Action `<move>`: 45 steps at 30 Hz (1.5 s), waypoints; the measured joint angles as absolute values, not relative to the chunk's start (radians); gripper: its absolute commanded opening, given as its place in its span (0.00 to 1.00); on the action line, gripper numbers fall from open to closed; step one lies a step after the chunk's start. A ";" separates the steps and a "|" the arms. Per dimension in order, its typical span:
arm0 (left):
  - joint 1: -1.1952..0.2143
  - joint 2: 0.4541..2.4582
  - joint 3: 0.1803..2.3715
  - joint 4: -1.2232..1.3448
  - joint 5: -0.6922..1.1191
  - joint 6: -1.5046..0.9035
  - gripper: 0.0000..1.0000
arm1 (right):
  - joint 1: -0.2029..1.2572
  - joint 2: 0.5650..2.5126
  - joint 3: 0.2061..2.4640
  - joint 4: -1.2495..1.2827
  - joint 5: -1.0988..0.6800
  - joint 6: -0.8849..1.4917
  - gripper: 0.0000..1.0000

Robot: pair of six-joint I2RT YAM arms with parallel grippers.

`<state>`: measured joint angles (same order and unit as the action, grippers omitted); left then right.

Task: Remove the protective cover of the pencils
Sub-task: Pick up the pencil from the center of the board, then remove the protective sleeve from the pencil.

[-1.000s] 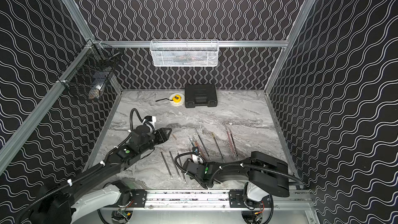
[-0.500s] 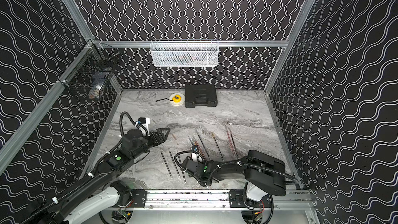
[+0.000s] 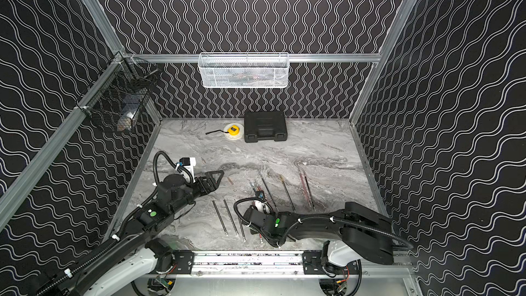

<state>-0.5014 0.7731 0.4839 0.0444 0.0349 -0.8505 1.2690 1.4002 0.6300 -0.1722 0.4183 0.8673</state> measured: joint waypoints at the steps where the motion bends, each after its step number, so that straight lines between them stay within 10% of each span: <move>1: -0.501 0.768 0.484 0.045 0.035 -0.852 0.97 | 1.269 1.380 0.627 -0.176 0.422 0.867 0.00; 26: -0.510 0.965 0.437 0.345 0.324 -0.898 0.84 | 1.270 1.065 0.626 -0.069 0.418 0.720 0.00; 45: -0.607 1.047 0.479 0.366 0.301 -0.860 0.32 | 1.270 1.167 0.682 -0.017 0.350 0.671 0.00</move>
<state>-0.6067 1.0470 0.4793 0.3664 0.3008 -0.8600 1.2697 1.1667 0.6819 -0.0170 0.3500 0.6712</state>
